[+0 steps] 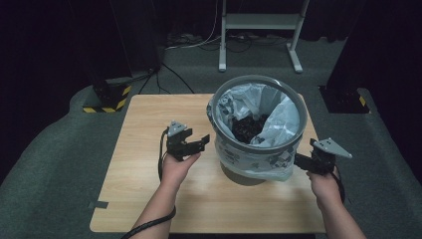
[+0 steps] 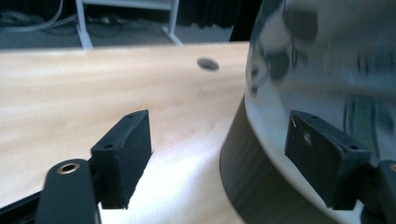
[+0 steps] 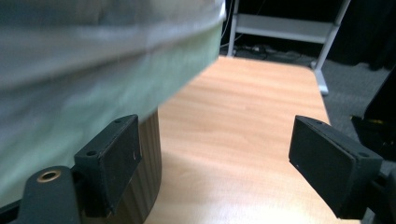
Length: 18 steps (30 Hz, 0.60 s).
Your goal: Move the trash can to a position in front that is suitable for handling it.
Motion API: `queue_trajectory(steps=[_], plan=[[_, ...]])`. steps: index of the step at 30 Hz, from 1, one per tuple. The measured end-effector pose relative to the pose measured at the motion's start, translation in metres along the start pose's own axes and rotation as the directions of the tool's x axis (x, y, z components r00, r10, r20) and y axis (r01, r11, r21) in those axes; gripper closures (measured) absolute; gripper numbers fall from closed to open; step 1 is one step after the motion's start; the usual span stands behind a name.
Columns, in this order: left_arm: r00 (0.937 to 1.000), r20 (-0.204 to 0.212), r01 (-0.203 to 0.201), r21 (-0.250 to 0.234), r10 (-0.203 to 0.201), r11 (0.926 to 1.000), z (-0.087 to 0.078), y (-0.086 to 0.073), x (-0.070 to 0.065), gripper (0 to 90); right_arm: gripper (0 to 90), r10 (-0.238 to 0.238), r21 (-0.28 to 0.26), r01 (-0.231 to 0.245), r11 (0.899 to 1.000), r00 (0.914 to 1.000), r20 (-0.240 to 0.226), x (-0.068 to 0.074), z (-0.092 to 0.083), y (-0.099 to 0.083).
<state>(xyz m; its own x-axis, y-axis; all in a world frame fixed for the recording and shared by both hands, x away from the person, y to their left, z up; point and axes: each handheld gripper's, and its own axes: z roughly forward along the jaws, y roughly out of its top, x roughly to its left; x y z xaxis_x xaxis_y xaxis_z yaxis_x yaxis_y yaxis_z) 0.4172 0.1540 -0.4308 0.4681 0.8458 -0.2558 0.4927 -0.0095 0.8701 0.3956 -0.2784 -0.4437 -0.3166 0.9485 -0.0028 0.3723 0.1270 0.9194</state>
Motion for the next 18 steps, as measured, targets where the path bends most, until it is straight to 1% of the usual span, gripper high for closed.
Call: queue_trajectory(steps=[2, 3, 4, 5, 7, 10, 11, 14, 15, 16, 17, 18], plan=[[0.9999, -0.002, -0.016, 0.037, 0.016, 0.9992, -0.009, -0.009, 0.002, 20.0, 16.6, 0.006, 0.024, -0.006, 1.0, 0.9996, -0.026, -0.001, -0.004, -0.005], [0.9994, -0.01, -0.032, 0.056, 0.033, 0.9979, -0.016, -0.015, 0.004, 19.3, 16.5, 0.009, 0.035, -0.008, 0.999, 0.9993, -0.037, -0.002, -0.006, -0.008], [0.9991, -0.013, -0.039, 0.069, 0.04, 0.9969, -0.019, -0.019, 0.005, 19.3, 16.5, 0.004, 0.05, -0.002, 0.999, 0.9991, -0.042, -0.002, -0.009, -0.011], [0.9984, -0.024, -0.049, 0.09, 0.051, 0.9947, -0.024, -0.023, 0.006, 19.2, 16.5, -0.002, 0.061, 0.005, 0.998, 0.9991, -0.042, -0.002, -0.01, -0.013], [0.9974, -0.038, -0.056, 0.128, 0.061, 0.9901, -0.033, -0.032, 0.01, 19.0, 16.5, -0.011, 0.088, 0.014, 0.996, 0.9992, -0.038, -0.002, -0.012, -0.019], [0.9918, -0.072, -0.088, 0.207, 0.105, 0.9744, -0.041, -0.047, 0.014, 18.8, 16.2, -0.01, 0.112, 0.016, 0.994, 0.9984, -0.056, -0.002, -0.015, -0.028], [0.9918, -0.072, -0.087, 0.221, 0.106, 0.9713, -0.043, -0.052, 0.016, 18.7, 16.2, -0.015, 0.123, 0.021, 0.992, 0.9984, -0.054, -0.002, -0.015, -0.03], [0.9887, -0.086, -0.095, 0.274, 0.123, 0.9569, -0.046, -0.068, 0.022, 18.4, 16.2, -0.016, 0.154, 0.025, 0.988, 0.998, -0.061, -0.002, -0.016, -0.038], [0.9859, -0.096, -0.104, 0.289, 0.137, 0.9516, -0.046, -0.072, 0.024, 18.4, 16.2, -0.017, 0.164, 0.028, 0.986, 0.9976, -0.067, -0.002, -0.016, -0.041], [0.9816, -0.109, -0.118, 0.302, 0.157, 0.9461, -0.045, -0.078, 0.026, 19.0, 16.2, -0.022, 0.176, 0.034, 0.984, 0.9972, -0.071, -0.002, -0.015, -0.045], [0.977, -0.118, -0.132, 0.319, 0.177, 0.9386, -0.044, -0.084, 0.028, 19.1, 16.2, -0.028, 0.188, 0.041, 0.981, 0.9973, -0.068, -0.001, -0.014, -0.049], [0.9759, -0.127, -0.125, 0.345, 0.178, 0.9305, -0.042, -0.089, 0.031, 18.9, 16.3, -0.027, 0.2, 0.039, 0.979, 0.9976, -0.064, -0.001, -0.013, -0.052]])
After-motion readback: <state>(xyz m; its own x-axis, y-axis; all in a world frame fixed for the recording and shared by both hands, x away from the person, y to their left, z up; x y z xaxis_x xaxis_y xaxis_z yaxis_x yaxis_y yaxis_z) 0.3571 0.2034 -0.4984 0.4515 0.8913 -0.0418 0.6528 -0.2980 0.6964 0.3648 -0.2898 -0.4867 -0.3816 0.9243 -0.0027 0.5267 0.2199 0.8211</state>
